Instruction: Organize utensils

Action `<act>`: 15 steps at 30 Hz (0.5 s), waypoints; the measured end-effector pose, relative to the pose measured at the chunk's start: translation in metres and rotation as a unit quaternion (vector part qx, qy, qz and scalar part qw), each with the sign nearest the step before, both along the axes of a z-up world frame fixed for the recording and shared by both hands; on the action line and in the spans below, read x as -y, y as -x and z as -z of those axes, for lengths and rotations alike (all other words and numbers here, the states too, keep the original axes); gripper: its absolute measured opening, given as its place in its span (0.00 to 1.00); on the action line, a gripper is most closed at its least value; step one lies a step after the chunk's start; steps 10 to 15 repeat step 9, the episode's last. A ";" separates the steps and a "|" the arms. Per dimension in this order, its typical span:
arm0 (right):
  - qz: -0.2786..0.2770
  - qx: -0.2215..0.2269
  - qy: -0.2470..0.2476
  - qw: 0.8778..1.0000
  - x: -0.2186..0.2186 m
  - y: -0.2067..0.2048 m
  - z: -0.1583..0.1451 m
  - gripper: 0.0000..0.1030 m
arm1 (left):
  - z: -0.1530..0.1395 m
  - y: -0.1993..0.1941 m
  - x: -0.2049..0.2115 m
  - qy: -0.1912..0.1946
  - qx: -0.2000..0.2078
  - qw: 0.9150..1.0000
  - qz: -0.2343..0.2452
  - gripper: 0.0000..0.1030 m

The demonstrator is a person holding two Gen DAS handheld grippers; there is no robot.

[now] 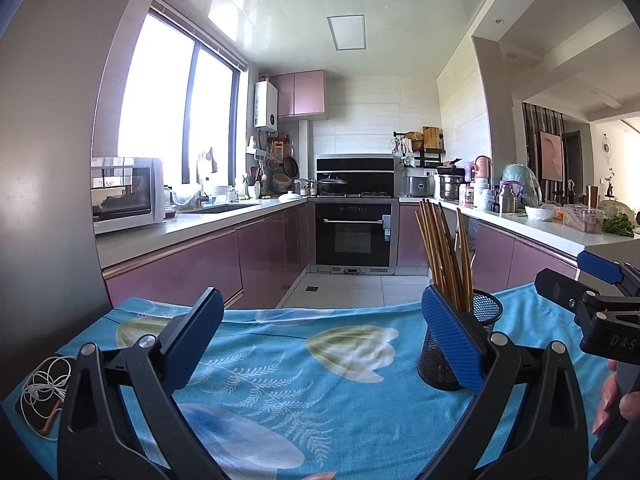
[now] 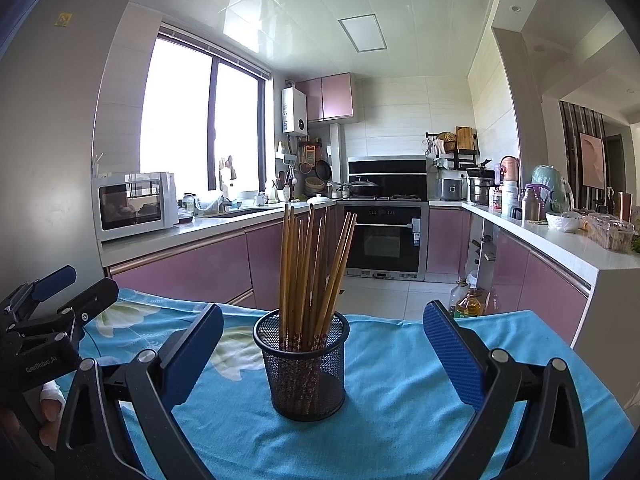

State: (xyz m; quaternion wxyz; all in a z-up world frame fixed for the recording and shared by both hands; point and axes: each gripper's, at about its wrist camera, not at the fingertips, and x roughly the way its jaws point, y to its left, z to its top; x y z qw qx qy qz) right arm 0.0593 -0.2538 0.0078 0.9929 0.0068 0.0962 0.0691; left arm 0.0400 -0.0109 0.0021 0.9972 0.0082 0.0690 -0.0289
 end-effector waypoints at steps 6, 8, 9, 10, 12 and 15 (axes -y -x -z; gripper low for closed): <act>0.003 -0.030 0.013 0.999 0.009 -0.007 0.006 0.94 | 0.001 -0.007 -0.003 0.006 -0.027 1.000 0.005 0.95; 0.017 -0.069 0.025 0.997 0.020 -0.017 0.014 0.94 | 0.005 -0.015 -0.006 0.003 -0.049 0.999 -0.002 0.95; 0.026 -0.096 0.030 0.995 0.028 -0.024 0.021 0.94 | 0.007 -0.019 -0.009 0.002 -0.062 0.998 -0.001 0.95; 0.026 -0.096 0.030 0.995 0.028 -0.024 0.021 0.94 | 0.007 -0.019 -0.009 0.002 -0.062 0.998 -0.001 0.95; 0.026 -0.096 0.030 0.995 0.028 -0.024 0.021 0.94 | 0.007 -0.019 -0.009 0.002 -0.062 0.998 -0.001 0.95; 0.026 -0.096 0.030 0.995 0.028 -0.024 0.021 0.94 | 0.007 -0.019 -0.009 0.002 -0.062 0.998 -0.001 0.95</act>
